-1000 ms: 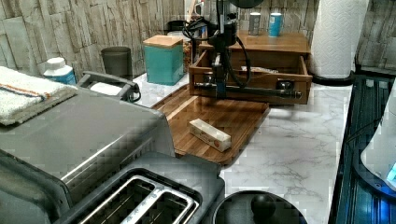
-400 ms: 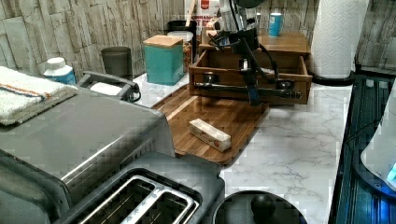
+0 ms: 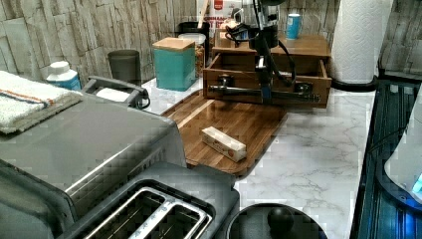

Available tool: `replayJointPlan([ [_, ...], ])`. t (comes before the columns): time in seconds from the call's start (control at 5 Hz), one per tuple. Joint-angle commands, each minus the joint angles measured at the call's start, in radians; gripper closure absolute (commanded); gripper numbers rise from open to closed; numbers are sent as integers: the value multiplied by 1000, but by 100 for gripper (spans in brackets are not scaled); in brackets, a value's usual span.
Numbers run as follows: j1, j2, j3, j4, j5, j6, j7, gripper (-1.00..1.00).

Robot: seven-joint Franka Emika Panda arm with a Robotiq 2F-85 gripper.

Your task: Close the drawer.

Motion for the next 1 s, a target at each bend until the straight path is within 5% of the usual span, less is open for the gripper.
replayJointPlan([
  [0.2,-136,97,-134,260,152,-41,-488,100],
  [1.0,-173,193,-269,412,71,159,-451,100],
])
